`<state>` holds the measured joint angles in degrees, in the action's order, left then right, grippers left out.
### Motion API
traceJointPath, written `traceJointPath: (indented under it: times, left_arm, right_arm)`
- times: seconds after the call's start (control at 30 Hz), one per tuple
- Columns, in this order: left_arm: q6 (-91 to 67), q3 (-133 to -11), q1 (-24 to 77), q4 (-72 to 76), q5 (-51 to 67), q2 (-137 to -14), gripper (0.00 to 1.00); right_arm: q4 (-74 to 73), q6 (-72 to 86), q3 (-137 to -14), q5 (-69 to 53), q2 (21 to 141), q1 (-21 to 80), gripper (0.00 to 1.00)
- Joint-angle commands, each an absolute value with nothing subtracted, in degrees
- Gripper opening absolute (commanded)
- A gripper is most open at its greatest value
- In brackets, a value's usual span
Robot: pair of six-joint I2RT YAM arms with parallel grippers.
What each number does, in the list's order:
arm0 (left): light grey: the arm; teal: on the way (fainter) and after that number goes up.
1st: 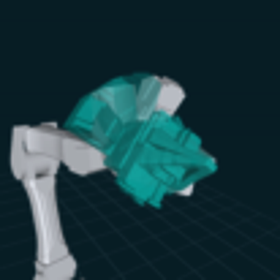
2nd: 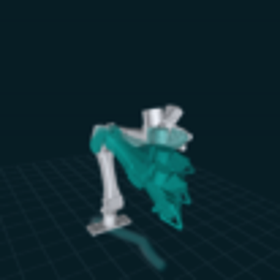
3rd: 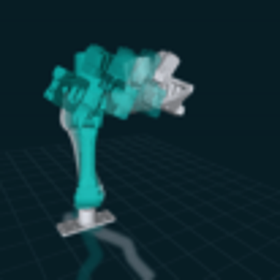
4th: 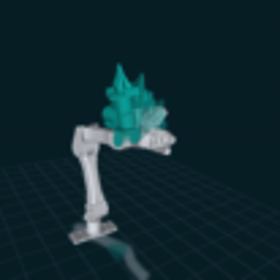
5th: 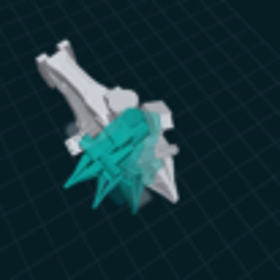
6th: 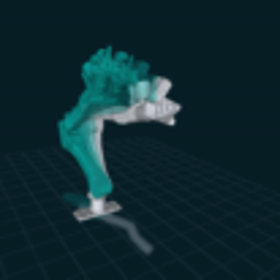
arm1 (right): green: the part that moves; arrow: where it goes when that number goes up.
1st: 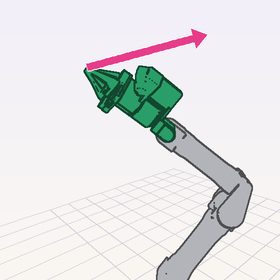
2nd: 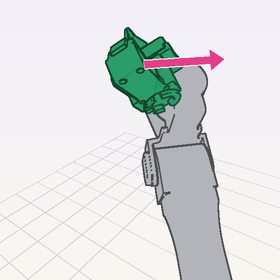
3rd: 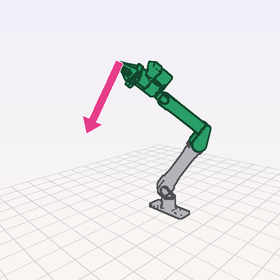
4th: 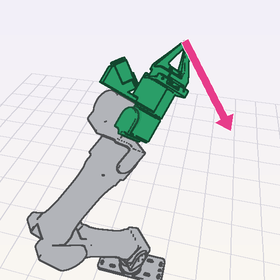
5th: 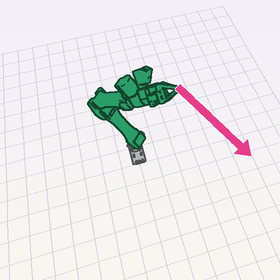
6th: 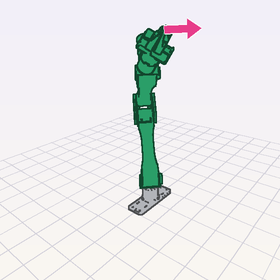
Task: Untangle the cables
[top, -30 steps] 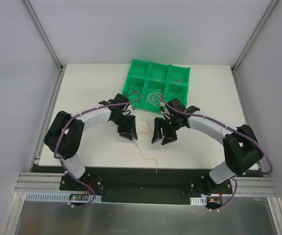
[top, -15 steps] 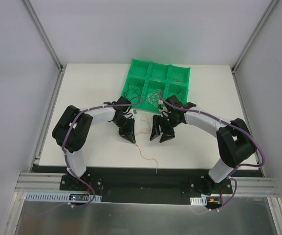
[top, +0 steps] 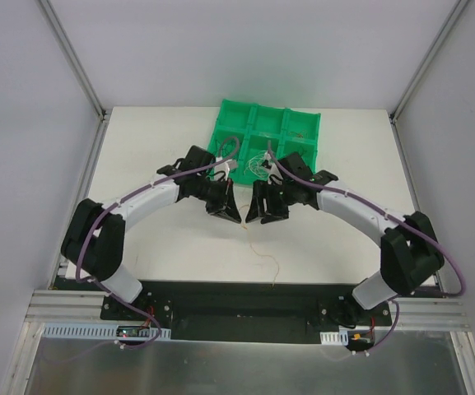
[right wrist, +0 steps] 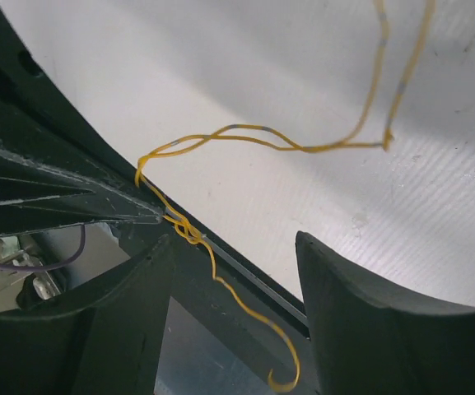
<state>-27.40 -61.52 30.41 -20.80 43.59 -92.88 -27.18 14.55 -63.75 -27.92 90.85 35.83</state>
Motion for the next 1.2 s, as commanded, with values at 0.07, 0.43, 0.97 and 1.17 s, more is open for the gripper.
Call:
traceJointPath:
  times: [0.07, 0.43, 0.97, 1.17]
  left_arm:
    - [-30.58, -63.81, 30.85, -14.68, 52.82, -86.66, 0.0]
    - [-35.77, -62.67, 30.85, -10.11, 56.34, -84.55, 0.0]
    - [-38.06, -62.14, 30.5, -7.82, 57.74, -85.43, 0.0]
    - [-38.15, -62.49, 30.5, -7.73, 58.97, -85.7, 0.0]
  right_arm:
    - [-20.22, 14.59, -60.83, -20.4, 79.29, 36.83, 0.61]
    - [-13.89, 14.59, -56.34, -22.23, 73.22, 37.09, 0.55]
    - [-13.45, 12.84, -53.52, -18.98, 65.3, 38.23, 0.54]
    - [-13.27, 11.43, -55.72, -20.83, 68.29, 39.81, 0.54]
